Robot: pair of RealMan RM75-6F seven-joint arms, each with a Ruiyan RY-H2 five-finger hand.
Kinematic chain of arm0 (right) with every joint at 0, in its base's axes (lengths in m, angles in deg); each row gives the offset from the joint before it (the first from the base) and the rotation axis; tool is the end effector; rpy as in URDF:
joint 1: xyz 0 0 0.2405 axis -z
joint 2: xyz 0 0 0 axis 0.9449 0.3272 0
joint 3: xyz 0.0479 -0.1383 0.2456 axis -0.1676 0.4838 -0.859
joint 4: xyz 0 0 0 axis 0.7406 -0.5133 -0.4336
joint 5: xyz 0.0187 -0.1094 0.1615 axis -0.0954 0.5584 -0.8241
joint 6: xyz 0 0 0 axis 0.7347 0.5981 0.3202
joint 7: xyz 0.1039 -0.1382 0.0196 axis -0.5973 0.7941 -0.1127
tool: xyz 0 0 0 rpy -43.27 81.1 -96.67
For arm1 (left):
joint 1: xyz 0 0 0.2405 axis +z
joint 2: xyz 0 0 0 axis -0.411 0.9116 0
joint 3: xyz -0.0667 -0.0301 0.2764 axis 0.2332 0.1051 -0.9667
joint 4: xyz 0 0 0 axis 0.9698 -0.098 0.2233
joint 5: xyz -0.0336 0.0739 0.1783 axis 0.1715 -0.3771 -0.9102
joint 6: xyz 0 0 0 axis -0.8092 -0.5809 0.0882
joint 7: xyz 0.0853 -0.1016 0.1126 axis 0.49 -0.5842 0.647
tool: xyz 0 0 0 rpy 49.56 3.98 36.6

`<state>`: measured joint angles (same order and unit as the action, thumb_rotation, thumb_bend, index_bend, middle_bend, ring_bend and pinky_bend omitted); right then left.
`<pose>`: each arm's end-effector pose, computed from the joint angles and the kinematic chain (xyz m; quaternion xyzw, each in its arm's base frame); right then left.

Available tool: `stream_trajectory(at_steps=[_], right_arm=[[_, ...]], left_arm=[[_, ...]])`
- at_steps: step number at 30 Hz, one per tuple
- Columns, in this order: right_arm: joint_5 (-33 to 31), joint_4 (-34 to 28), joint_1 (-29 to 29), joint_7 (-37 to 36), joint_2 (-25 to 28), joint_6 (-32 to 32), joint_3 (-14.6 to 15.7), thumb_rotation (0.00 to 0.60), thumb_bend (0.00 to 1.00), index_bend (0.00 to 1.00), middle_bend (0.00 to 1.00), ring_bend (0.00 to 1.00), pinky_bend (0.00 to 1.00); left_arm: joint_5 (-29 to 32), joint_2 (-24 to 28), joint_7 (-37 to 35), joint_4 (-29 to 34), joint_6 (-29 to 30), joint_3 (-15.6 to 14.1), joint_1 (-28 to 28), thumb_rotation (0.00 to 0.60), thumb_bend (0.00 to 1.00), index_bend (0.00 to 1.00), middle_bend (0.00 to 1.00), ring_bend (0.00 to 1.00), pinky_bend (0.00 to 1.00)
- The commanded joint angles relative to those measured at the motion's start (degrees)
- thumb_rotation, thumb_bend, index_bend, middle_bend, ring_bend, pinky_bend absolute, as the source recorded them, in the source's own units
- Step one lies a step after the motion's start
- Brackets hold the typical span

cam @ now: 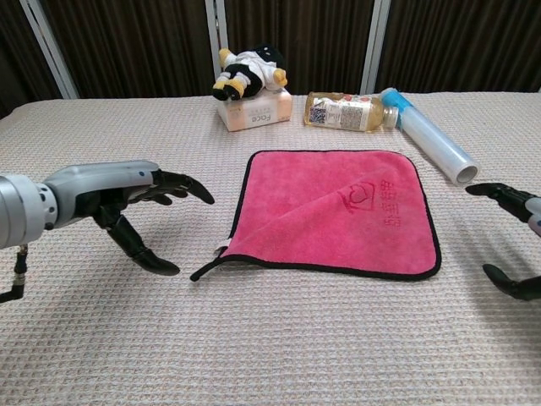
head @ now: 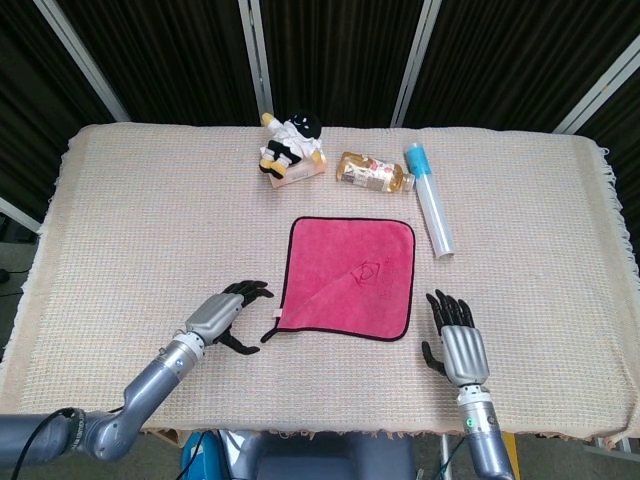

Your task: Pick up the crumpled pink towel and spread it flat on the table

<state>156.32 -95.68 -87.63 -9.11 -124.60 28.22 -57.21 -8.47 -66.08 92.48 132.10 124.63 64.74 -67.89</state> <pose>-0.2658 -0.2483 -0.0037 0.5947 -0.4808 0.3977 0.5069 -0.1540 0.3266 -0.0168 -0.6830 -0.5855 -0.3497 0.2615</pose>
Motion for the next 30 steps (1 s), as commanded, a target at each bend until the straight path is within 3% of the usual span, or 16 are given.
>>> stream_trajectory(at_steps=[1,7,10,14,18,24,30], right_arm=[[1.65,-1.18,1.43,-1.91,1.71,1.0,0.44,0.6,0.43,0.0,0.0,0.0,0.0],[3.47,-1.97,3.0,-3.71,3.7,1.67,0.33,0.6,0.43,0.0,0.0,0.0,0.0],[4.38,-2.01,3.4,-3.32,3.76,1.76,0.32,0.6,0.43,0.0,0.0,0.0,0.0],[4.69,-1.93,3.73,-3.51,3.77,1.29,-0.21,0.6,0.43,0.0,0.0,0.0,0.0],[4.82,-1.77,3.96,-4.22,4.06,0.87,-1.04,0.6,0.43,0.0,0.0,0.0,0.0],[5.26,-2.28,4.27,-6.13,5.05,0.65,-2.52,0.6,0.43,0.0,0.0,0.0,0.0],[4.8,-2.62,4.39,-8.32,5.89,-0.12,-3.87,0.6,0.43,0.0,0.0,0.0,0.0]], left_arm=[[-4.55,2.65,-2.01,1.67,1.0,-1.31,2.82,0.6,0.14,0.17,0.06,0.0,0.02],[-10.78,-0.74,7.67,-2.24,11.87,-3.65,6.63,0.6,0.18,0.26,0.11,0.0,0.02],[-12.49,-3.19,12.71,-5.03,14.83,-3.64,7.05,0.6,0.34,0.26,0.11,0.0,0.02],[-12.69,-4.01,18.78,-6.9,14.12,-2.92,5.61,0.6,0.63,0.23,0.11,0.0,0.02],[-10.25,-4.74,25.1,-8.47,12.04,-0.87,3.05,0.6,0.76,0.2,0.1,0.0,0.02],[-3.9,-8.61,35.68,-13.73,7.97,3.59,-3.15,0.6,0.8,0.19,0.11,0.0,0.03],[3.43,-14.33,41.59,-21.67,3.64,7.24,-9.07,0.6,0.81,0.19,0.11,0.0,0.03]])
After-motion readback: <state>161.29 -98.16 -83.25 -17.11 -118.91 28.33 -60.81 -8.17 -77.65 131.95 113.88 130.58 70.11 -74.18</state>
